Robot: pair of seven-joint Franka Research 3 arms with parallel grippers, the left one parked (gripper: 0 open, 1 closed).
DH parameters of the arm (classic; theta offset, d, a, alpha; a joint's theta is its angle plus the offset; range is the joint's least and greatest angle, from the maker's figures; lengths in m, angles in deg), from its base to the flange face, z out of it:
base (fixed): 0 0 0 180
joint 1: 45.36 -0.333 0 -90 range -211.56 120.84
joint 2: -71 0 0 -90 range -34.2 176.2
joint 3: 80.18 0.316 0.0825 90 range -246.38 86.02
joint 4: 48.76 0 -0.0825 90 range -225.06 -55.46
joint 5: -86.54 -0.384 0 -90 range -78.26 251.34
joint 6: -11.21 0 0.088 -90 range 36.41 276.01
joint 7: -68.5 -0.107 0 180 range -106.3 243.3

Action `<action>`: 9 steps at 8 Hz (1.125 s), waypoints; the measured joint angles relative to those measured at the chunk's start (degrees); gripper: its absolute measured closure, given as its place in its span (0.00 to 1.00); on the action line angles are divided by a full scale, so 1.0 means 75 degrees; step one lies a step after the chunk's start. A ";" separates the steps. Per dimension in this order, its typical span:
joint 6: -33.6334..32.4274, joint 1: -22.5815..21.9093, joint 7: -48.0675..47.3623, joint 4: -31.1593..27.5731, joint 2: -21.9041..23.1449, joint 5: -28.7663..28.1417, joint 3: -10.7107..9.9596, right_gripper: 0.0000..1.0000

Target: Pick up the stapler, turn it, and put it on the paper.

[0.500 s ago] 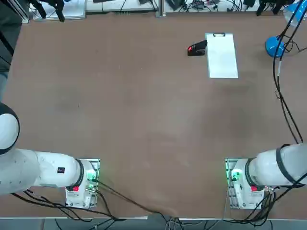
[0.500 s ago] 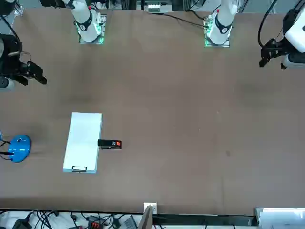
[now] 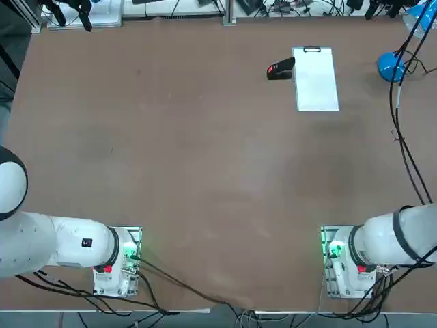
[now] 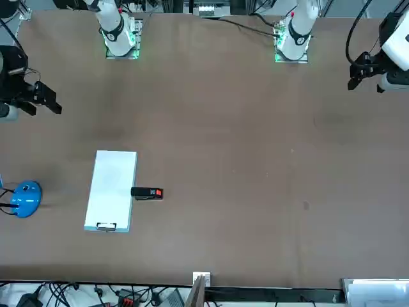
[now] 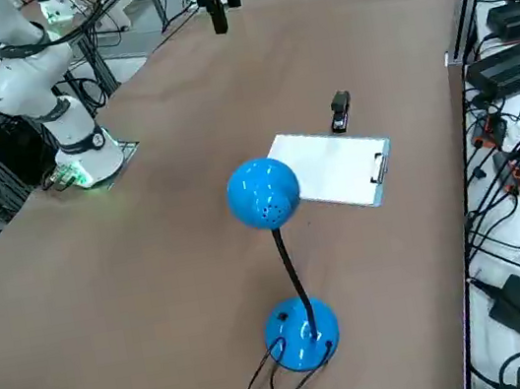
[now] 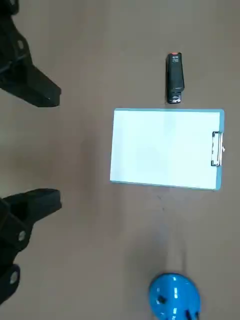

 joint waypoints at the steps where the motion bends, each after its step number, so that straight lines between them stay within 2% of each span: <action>1: 0.0007 -0.0055 -0.0496 -0.0001 -0.0088 -0.0023 0.0019 0.00; 3: 0.0267 -0.0332 -0.1811 -0.0013 -0.0476 -0.0059 0.0057 0.00; 7: 0.1938 -0.1217 -0.5568 -0.0032 -0.1818 -0.0058 0.0091 0.00; 9: 0.2589 -0.1424 -0.7281 -0.0029 -0.2389 -0.0059 0.0091 0.00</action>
